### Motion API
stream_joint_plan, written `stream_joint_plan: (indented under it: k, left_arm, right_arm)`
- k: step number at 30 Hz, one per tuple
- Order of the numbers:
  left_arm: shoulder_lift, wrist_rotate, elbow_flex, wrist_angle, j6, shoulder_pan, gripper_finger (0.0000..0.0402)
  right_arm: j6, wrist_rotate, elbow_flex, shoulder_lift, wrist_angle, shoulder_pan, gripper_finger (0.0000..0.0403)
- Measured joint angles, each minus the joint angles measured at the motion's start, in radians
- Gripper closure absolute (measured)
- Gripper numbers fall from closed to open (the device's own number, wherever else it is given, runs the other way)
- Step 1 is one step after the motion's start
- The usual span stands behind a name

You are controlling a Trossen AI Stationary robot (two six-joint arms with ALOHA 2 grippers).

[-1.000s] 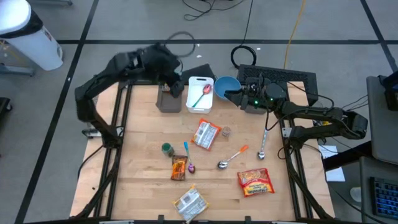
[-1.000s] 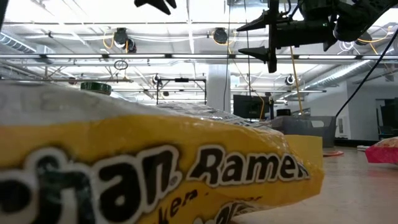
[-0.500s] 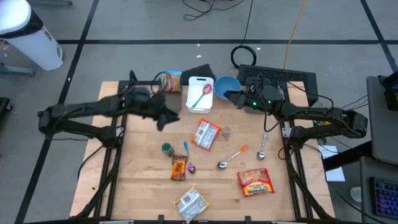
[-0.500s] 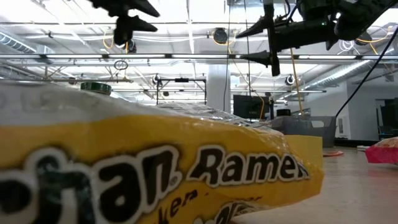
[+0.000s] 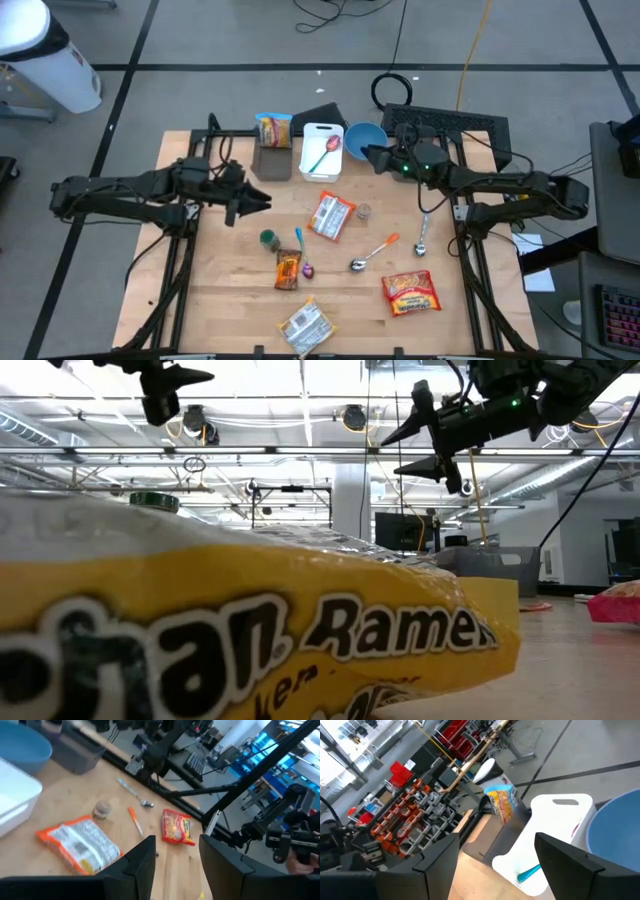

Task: Pick & Place Food Item
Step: Put the blue spoon into the white bin

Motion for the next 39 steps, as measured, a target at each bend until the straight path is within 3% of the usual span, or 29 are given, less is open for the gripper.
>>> stream_joint_plan:
  k: [6,10,19,31,39]
  left_arm:
    - [0.024,-0.048,0.0,0.077,0.048,0.0,0.0245]
    - [0.064,-0.081,0.0,0.16,-0.027,0.002,0.0245]
    - [0.127,0.035,0.0,0.261,0.034,0.001,0.0245]
    - [0.124,0.139,0.006,0.104,0.004,-0.003,0.0245]
    - [0.124,0.02,0.115,-0.186,0.082,-0.06,0.0245]
  right_arm:
    - [0.035,-0.005,0.0,0.029,0.005,0.004,0.0149]
    - [0.05,-0.004,0.0,0.049,0.005,0.018,0.0149]
    - [0.023,-0.006,0.0,0.104,0.155,0.096,0.0149]
    - [0.04,-0.004,0.0,0.177,0.234,0.165,0.0149]
    - [0.071,-0.026,0.0,0.176,0.297,0.164,0.0149]
